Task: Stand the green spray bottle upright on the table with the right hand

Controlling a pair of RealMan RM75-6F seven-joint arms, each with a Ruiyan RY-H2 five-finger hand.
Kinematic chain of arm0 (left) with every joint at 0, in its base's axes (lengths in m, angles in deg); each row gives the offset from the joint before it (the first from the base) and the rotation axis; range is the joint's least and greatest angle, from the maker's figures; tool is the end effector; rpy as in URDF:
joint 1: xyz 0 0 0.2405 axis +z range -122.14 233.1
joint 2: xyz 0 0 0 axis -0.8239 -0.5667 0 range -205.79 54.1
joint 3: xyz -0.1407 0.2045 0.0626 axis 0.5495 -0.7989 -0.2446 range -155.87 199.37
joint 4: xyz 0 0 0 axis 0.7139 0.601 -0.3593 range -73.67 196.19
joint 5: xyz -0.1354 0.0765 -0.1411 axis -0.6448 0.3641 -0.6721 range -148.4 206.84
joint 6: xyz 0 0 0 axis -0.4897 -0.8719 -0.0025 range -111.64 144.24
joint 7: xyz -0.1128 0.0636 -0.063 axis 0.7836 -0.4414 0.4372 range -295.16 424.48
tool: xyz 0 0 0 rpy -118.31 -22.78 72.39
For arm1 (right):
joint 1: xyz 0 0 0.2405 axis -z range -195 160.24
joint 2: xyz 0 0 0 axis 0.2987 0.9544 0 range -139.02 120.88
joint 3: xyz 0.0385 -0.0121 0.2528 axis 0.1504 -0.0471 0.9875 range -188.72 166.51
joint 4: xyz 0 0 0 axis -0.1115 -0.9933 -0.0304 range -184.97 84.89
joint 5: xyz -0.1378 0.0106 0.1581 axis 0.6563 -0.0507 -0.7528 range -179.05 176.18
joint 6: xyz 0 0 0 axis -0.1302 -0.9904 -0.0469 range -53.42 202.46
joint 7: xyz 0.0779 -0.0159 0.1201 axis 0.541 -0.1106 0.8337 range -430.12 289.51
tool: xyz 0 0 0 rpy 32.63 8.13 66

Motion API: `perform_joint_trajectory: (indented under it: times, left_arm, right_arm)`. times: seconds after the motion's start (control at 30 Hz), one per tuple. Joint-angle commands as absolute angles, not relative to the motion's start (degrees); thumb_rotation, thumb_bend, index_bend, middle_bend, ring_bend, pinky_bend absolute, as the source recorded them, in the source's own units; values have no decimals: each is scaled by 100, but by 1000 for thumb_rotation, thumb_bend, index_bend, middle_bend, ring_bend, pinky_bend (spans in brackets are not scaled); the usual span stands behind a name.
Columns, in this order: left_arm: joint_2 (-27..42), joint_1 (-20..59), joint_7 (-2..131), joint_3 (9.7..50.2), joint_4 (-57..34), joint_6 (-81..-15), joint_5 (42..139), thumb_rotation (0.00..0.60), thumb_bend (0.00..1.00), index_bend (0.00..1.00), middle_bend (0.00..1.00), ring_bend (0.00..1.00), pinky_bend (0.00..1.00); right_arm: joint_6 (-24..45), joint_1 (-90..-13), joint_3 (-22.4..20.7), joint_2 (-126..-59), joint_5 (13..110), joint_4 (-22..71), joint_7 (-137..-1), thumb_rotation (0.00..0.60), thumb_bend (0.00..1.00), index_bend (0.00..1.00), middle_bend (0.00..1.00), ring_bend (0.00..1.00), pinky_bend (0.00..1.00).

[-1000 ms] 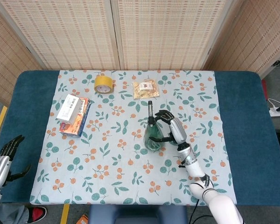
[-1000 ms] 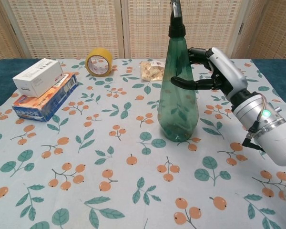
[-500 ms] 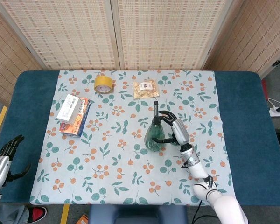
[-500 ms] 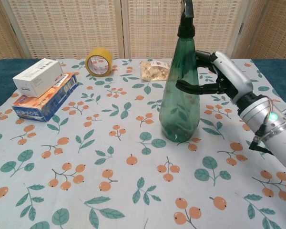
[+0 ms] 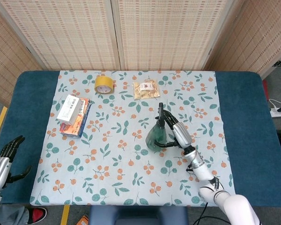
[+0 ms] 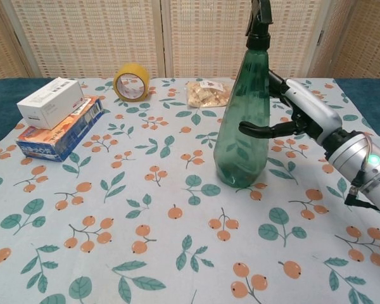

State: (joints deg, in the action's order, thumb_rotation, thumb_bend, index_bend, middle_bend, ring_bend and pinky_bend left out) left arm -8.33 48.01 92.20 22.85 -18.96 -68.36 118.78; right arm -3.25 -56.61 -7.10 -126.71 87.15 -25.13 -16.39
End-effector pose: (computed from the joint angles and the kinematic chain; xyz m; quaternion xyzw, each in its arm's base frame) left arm -0.3335 0.1925 0.1526 -0.5546 -0.4700 -0.4851 0.4860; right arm -0.2016 -0.3548 -0.0582 0.5757 -0.4637 0.6230 0.2557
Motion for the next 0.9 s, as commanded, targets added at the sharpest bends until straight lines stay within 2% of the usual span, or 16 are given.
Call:
perform_joint_trajectory:
  times: [0.03, 0.27, 0.63, 0.8, 0.9]
  left_arm:
    - [-830, 4799, 9219, 2283, -1908, -6853, 11899, 600, 301, 0, 0, 0, 55]
    - [-826, 4796, 9189, 2252, -1962, -6927, 12003, 600, 302, 0, 0, 0, 55]
    - [-762, 4830, 9006, 2235, -2056, -7129, 12134, 600, 301, 0, 0, 0, 54]
    - [-734, 4848, 8937, 2231, -2045, -7161, 12125, 600, 301, 0, 0, 0, 55]
    - [-727, 4857, 8909, 2227, -2036, -7154, 12103, 600, 301, 0, 0, 0, 54]
  right_arm:
    - [-281, -5581, -794, -12289, 8791, -2027, -1933, 600, 0, 0, 142, 0, 62]
    - [-166, -5329, -974, -11371, 8857, -662, -2708, 600, 0, 0, 56, 0, 1]
    - [-165, -4806, -1268, -9729, 8878, 1638, -3923, 600, 0, 0, 6, 0, 0]
    - [-641, -4532, -1331, -9042, 9082, 2092, -3903, 600, 0, 0, 5, 0, 0]
    - [-1226, -4261, -1321, -8712, 9245, 2115, -3750, 600, 0, 0, 5, 0, 0]
